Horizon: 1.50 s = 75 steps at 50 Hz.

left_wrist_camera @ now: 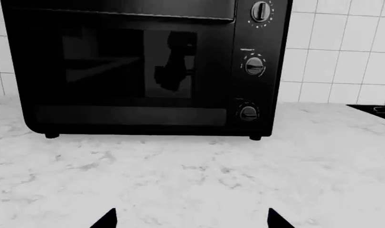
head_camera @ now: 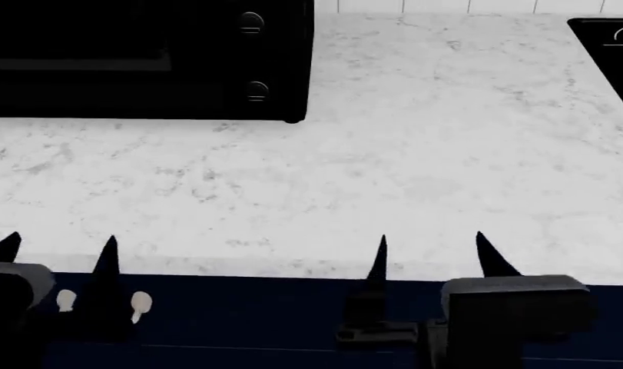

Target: Open the toaster oven door.

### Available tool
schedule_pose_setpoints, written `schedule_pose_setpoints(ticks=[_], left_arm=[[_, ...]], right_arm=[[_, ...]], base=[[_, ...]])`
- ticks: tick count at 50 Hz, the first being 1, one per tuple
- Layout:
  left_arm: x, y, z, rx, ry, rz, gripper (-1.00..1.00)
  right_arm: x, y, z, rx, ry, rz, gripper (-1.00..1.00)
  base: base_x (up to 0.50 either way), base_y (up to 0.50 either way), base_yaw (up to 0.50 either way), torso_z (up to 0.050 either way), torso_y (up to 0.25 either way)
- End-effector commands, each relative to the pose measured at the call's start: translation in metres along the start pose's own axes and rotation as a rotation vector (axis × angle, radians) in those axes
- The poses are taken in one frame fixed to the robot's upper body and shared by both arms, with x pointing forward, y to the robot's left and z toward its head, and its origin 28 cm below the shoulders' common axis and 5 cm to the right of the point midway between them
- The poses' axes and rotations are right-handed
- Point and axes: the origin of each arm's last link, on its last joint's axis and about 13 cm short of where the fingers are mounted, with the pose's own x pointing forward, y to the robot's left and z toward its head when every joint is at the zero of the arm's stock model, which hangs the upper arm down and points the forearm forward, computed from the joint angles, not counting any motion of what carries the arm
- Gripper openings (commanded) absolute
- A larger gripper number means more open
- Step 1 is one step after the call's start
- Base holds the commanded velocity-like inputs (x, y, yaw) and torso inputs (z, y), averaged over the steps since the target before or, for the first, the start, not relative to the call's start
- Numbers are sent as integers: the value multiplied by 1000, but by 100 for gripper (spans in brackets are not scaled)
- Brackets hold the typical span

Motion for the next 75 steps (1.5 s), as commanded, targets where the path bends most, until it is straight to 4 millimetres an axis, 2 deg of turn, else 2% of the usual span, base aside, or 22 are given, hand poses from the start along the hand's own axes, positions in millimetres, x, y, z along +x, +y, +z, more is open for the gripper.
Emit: schedule_pose_setpoints(ticks=[1, 8, 10, 12, 19, 43, 75], left_arm=[[23, 11, 44, 13, -22, -13, 100], [43, 14, 57, 33, -12, -23, 100], [43, 14, 57, 33, -12, -23, 100], [55, 17, 65, 38, -2, -25, 100], [66, 21, 78, 43, -2, -20, 100], [74, 23, 81, 66, 1, -24, 100], [72, 22, 75, 85, 8, -25, 100]], right_arm=[[29, -13, 45, -40, -30, 20, 100], [50, -19, 66, -64, -54, 12, 100], [50, -19, 66, -64, -54, 12, 100], [60, -22, 74, -72, -55, 12, 100], [74, -27, 79, -66, -48, 5, 100], [80, -27, 74, -52, -33, -10, 100], [78, -27, 62, -57, -20, 3, 100]], base=[[0, 0, 0, 0, 0], [0, 0, 0, 0, 0], [0, 0, 0, 0, 0], [0, 0, 0, 0, 0], [0, 0, 0, 0, 0], [7, 0, 0, 0, 0], [318, 0, 0, 0, 0]])
